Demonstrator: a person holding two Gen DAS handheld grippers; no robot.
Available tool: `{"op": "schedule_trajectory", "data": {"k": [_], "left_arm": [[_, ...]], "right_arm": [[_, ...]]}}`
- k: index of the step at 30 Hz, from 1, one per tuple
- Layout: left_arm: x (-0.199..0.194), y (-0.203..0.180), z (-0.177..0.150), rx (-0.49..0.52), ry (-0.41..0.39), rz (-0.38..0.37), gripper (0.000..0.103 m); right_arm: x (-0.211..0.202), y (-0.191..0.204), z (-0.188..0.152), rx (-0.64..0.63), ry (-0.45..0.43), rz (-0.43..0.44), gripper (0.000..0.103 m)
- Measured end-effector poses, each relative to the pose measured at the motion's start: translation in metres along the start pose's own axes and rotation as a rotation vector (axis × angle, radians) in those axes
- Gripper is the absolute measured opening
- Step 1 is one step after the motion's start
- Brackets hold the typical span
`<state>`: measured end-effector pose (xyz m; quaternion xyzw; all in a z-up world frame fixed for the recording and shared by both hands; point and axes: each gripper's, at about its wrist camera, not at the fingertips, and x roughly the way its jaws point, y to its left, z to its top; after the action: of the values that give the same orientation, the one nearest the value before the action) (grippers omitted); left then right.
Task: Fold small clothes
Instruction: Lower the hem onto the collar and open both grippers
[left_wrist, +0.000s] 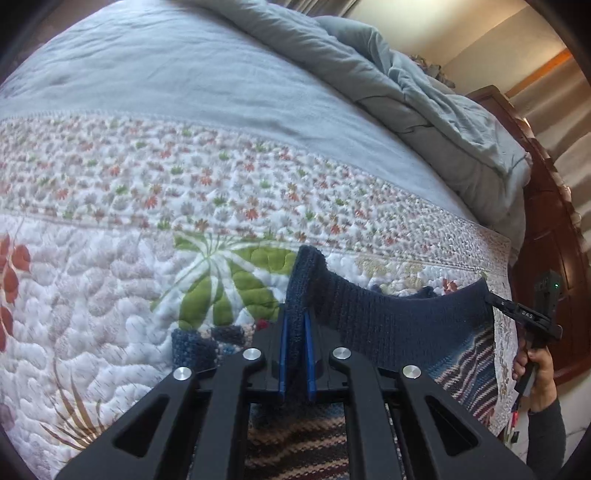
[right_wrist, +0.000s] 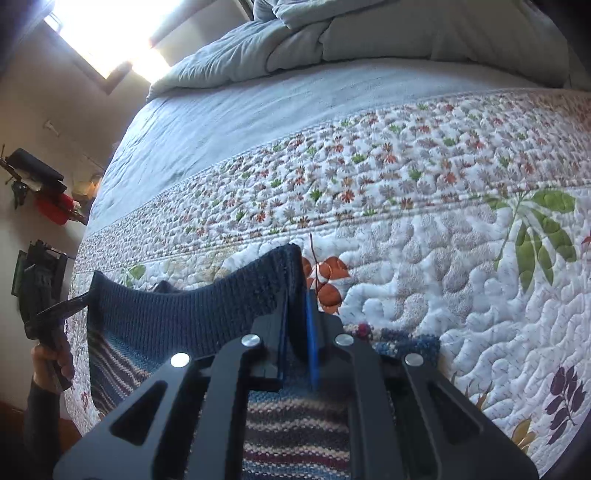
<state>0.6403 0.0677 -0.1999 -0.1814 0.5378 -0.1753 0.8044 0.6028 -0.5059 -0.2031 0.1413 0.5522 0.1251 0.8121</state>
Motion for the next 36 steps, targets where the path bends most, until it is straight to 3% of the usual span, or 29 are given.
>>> {"op": "schedule_trajectory", "data": {"k": [5,13,22,23,25,26,27,29,30,32,36], "left_arm": [[-0.006,-0.003,0.012,0.005,-0.004,0.014,0.007],[0.038,0.015,0.008,-0.037,0.068,0.058,0.007],[0.052,0.020,0.004,-0.044,0.102,0.086,0.008],[0.054,0.019,0.003,-0.040,0.104,0.095,0.008],[0.056,0.017,0.001,-0.038,0.099,0.113,0.009],[0.053,0.017,0.001,-0.047,0.088,0.111,0.011],[0.050,0.017,0.001,-0.064,0.070,0.113,0.017],[0.033,0.016,0.003,-0.073,0.015,0.117,0.023],[0.019,0.016,0.002,-0.082,-0.019,0.097,0.035],[-0.008,0.013,-0.003,-0.086,-0.085,0.075,0.050],[-0.056,0.001,-0.047,-0.021,-0.129,-0.018,0.050]], "right_arm": [[-0.002,-0.004,0.007,0.032,-0.013,-0.004,0.008],[0.024,-0.012,0.008,0.047,0.033,-0.047,0.008],[0.046,-0.020,0.003,0.076,0.062,-0.056,0.008],[0.048,-0.021,0.003,0.079,0.064,-0.059,0.009],[0.052,-0.024,0.001,0.098,0.065,-0.074,0.019],[0.051,-0.026,0.000,0.108,0.068,-0.083,0.033],[0.050,-0.027,0.000,0.120,0.058,-0.098,0.038],[0.035,-0.029,0.000,0.140,0.006,-0.087,0.038],[0.021,-0.030,-0.002,0.146,-0.029,-0.073,0.038],[0.000,-0.029,-0.008,0.132,-0.061,-0.033,0.035],[-0.044,-0.022,-0.053,0.084,-0.082,0.074,0.032]]}}
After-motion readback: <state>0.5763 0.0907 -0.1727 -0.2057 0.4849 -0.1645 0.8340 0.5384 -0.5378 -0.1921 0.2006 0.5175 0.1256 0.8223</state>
